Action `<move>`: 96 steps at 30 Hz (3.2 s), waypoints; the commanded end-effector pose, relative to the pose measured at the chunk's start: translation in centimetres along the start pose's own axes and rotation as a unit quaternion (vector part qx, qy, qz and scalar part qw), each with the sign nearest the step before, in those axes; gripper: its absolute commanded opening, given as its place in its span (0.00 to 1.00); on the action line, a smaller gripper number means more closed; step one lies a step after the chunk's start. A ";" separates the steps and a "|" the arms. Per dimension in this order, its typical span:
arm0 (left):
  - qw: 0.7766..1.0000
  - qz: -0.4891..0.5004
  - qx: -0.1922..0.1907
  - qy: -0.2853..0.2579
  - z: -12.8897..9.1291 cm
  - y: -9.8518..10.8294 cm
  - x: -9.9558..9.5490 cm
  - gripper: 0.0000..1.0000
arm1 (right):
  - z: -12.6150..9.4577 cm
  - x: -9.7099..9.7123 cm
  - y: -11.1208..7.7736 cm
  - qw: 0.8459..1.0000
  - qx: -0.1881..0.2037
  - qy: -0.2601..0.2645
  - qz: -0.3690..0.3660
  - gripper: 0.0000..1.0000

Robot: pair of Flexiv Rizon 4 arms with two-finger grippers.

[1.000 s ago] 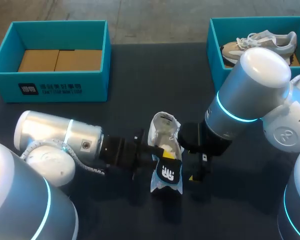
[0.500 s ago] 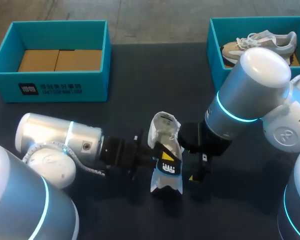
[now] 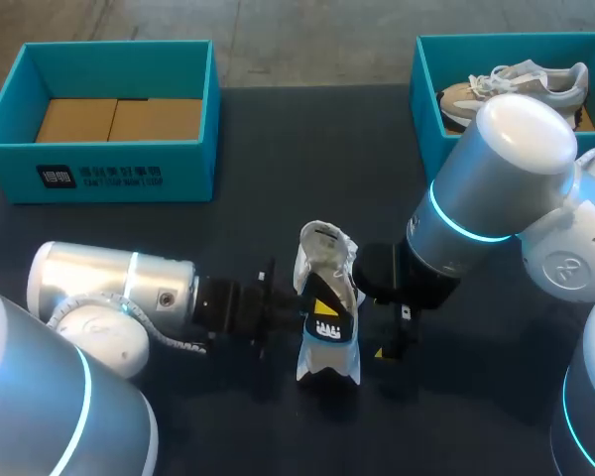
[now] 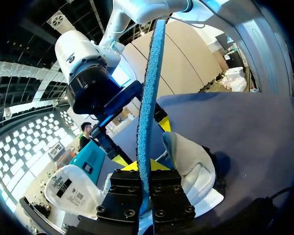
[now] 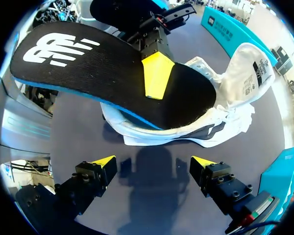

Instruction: Take the shoe out of the shoebox, open the shoe tongue, remove and reinsert the insole, then place the shoe into the shoebox

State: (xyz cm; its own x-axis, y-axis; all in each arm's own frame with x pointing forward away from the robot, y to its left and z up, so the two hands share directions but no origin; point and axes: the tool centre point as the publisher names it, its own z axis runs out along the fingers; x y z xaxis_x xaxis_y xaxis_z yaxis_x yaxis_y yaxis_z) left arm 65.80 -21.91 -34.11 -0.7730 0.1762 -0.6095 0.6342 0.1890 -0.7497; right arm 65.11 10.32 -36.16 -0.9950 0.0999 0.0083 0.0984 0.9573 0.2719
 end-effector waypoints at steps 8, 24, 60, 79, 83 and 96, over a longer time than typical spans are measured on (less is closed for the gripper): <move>1.000 -0.001 -0.016 0.005 1.1 0.7 -0.8 0.00 | 0.2 0.1 0.1 1.000 0.001 -0.002 0.000 1.00; 1.000 -0.001 -0.018 0.017 0.4 0.9 -0.6 0.02 | 0.2 0.1 0.1 1.000 0.001 -0.002 0.000 1.00; 0.999 0.035 0.022 0.008 0.4 -2.8 0.5 0.00 | 0.2 0.1 0.1 1.000 0.001 -0.002 0.000 1.00; 0.996 0.084 0.000 0.000 0.8 0.0 -0.1 0.00 | 0.2 0.1 0.1 1.000 0.001 -0.002 0.000 1.00; 0.996 0.093 -0.002 -0.005 1.0 0.5 -0.4 0.00 | 0.2 0.1 0.1 1.000 0.001 -0.002 0.000 1.00; 0.995 0.097 -0.012 -0.009 1.1 1.5 -0.8 0.00 | 0.2 0.1 0.1 1.000 0.001 -0.002 0.000 1.00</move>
State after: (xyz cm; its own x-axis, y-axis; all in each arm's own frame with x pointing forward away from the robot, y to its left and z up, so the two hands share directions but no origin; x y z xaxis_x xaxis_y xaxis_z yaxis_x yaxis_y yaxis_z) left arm 67.11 -22.63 -34.76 -0.6364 0.1940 -0.7466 0.7713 0.1722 -0.6128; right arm 65.11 10.32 -36.16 -0.9950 0.0999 0.0083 0.0984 0.9573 0.2719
